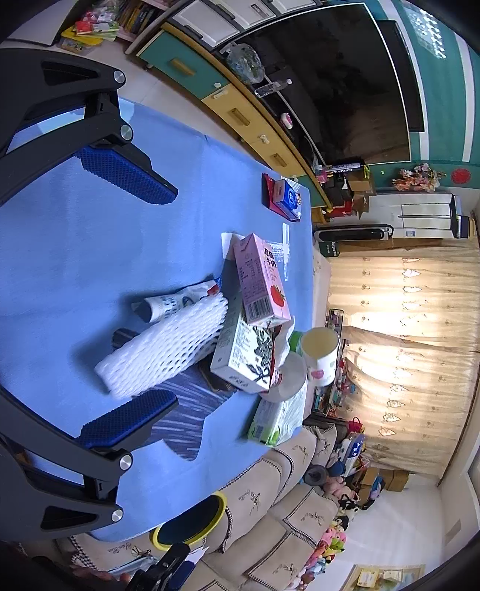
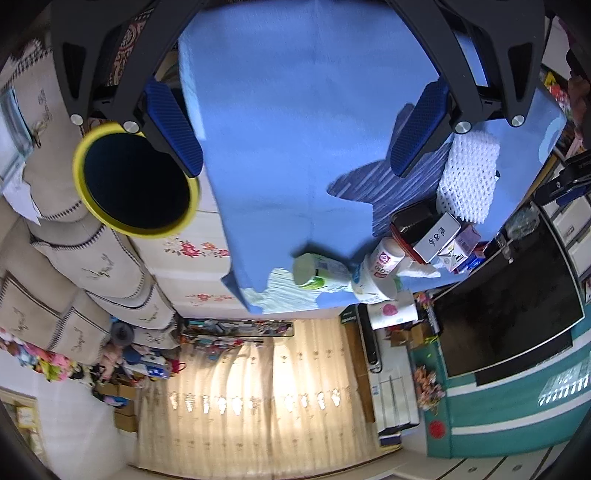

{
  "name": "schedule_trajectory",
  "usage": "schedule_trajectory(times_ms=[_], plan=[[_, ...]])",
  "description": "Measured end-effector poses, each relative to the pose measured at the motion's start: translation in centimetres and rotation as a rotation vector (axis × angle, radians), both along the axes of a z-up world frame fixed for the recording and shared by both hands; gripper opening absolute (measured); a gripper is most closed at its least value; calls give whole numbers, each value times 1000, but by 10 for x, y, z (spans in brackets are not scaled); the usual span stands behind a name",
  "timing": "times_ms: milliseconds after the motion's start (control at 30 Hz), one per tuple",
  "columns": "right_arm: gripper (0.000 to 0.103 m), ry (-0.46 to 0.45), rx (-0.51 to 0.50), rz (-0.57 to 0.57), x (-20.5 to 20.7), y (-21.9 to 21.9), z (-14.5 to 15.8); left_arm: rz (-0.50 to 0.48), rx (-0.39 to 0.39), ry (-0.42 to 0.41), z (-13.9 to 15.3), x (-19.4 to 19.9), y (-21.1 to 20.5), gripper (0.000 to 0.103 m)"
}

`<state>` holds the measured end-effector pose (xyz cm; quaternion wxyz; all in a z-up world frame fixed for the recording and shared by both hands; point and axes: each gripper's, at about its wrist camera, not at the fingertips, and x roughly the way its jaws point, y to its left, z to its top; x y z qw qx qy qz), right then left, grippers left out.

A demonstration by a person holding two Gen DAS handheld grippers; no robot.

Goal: Collect trash
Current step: 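Reach the right gripper to the white paper cup and close on it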

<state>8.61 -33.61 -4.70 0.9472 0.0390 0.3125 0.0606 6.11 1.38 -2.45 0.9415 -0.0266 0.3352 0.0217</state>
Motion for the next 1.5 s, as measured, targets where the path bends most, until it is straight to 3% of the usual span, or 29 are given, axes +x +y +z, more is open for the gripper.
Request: schedule_trajectory(times_ms=[233,500,833,1367,1467,1500], plan=[[97,-53,-11,109,64,32,29,22,9,5,-3,30,8,99],[97,-86,-18,352,168,99,61,33,16,30,-10,57,17,99],[97,1,-33,436,260,137,48,41,19,55,-17,88,26,99],[97,95,-33,488,321,164,30,46,2,103,-31,107,36,99],[80,102,-45,487,324,167,30,44,-2,111,-32,110,36,99],[80,98,-51,481,323,167,31,42,-2,112,-33,110,36,99]])
